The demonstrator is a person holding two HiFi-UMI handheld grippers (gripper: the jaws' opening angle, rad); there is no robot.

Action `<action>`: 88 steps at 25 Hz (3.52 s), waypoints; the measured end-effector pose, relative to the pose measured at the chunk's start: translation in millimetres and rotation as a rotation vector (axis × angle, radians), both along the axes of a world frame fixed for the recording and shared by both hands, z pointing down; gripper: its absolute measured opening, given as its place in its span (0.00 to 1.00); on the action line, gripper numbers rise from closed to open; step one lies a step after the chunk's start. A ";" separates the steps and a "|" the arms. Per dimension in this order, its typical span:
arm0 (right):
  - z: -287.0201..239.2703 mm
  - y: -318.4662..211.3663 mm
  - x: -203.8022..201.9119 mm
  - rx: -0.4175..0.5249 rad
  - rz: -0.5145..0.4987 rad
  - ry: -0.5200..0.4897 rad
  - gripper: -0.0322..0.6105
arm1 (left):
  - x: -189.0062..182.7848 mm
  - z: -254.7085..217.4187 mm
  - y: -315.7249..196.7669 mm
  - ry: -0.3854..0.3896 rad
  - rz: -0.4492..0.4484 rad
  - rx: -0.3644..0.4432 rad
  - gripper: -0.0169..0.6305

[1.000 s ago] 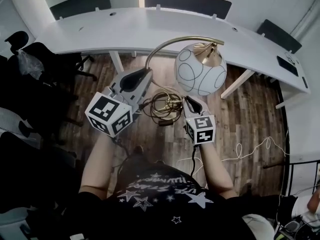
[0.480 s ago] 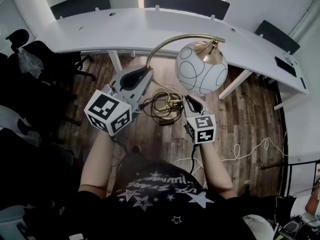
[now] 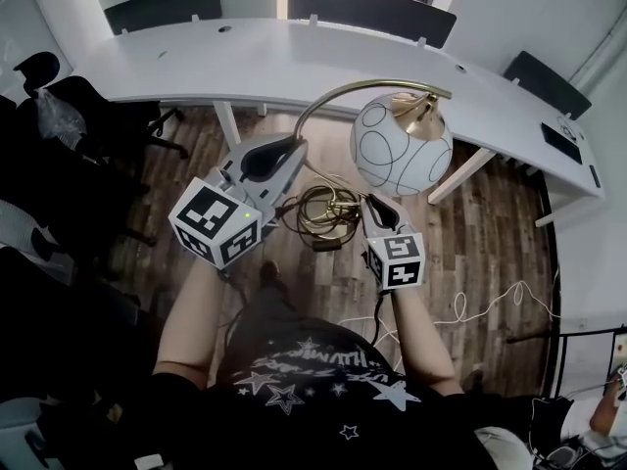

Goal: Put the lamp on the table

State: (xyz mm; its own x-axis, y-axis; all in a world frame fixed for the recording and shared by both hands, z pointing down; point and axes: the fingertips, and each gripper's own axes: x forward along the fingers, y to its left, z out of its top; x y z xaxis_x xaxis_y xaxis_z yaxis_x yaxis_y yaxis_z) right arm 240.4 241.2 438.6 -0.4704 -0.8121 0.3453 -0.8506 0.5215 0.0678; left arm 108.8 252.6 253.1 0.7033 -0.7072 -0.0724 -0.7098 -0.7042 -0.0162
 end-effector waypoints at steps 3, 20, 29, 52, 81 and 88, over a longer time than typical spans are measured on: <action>4.1 -11.8 4.1 -0.004 0.008 0.001 0.11 | 3.0 4.7 -14.4 0.003 0.006 -0.003 0.08; 11.2 -145.1 -28.1 -0.010 0.085 0.009 0.11 | -33.3 13.6 -147.7 -0.005 0.100 -0.003 0.08; 11.1 -241.1 -97.6 -0.034 0.107 0.041 0.11 | -107.9 14.7 -249.5 0.004 0.119 -0.008 0.08; 36.0 -312.1 -119.4 -0.067 0.070 -0.018 0.11 | -124.8 33.8 -313.4 -0.012 0.086 -0.022 0.08; 42.8 -526.6 -164.1 -0.100 -0.220 -0.009 0.11 | -160.4 38.0 -502.1 -0.051 -0.162 -0.073 0.08; 45.5 -541.9 -194.1 -0.105 -0.218 -0.007 0.11 | -189.4 40.7 -517.4 -0.045 -0.143 -0.061 0.08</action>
State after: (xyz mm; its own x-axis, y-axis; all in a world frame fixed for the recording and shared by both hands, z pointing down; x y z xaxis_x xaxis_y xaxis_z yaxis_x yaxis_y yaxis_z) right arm 46.3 -300.7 484.1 -0.6336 -0.6508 0.4184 -0.7173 0.6968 -0.0023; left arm -80.6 -264.8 293.9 0.5965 -0.8026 0.0029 -0.8026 -0.5964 -0.0110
